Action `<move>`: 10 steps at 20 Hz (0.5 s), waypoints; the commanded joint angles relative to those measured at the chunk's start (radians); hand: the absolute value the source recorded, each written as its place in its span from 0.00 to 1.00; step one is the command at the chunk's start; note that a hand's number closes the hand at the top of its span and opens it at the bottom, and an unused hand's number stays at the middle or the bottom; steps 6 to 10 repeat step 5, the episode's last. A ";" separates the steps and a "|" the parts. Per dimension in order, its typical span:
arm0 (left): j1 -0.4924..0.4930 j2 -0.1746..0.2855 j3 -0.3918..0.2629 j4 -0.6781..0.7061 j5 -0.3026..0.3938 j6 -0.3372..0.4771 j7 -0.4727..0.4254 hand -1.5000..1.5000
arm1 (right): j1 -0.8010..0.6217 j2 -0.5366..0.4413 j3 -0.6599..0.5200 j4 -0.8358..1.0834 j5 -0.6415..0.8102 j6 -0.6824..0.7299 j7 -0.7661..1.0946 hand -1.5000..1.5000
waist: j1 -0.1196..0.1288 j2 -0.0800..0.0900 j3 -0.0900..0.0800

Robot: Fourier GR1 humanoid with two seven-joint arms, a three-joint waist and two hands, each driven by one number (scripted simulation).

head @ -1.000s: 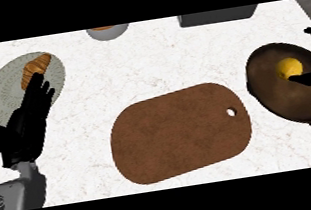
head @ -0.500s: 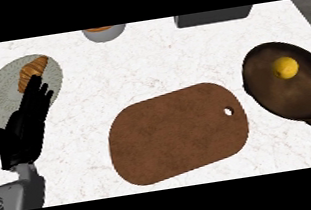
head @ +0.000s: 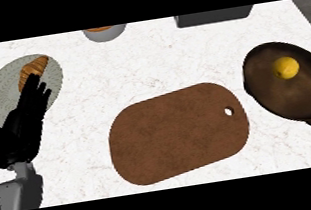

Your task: Pick the lemon from the cutting board and place it in the pan

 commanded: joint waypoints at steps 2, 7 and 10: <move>0.026 0.005 -0.012 -0.073 -0.008 0.002 0.035 0.50 | 0.085 -0.035 -0.005 0.009 -0.055 0.161 -0.144 0.00 | 0.004 -0.002 0.000; 0.006 -0.019 -0.016 -0.031 -0.019 0.024 0.023 0.50 | 0.098 -0.012 0.032 -0.002 -0.051 0.103 -0.171 0.00 | 0.004 0.000 0.000; 0.006 -0.019 -0.016 -0.031 -0.019 0.024 0.023 0.50 | 0.098 -0.012 0.032 -0.002 -0.051 0.103 -0.171 0.00 | 0.004 0.000 0.000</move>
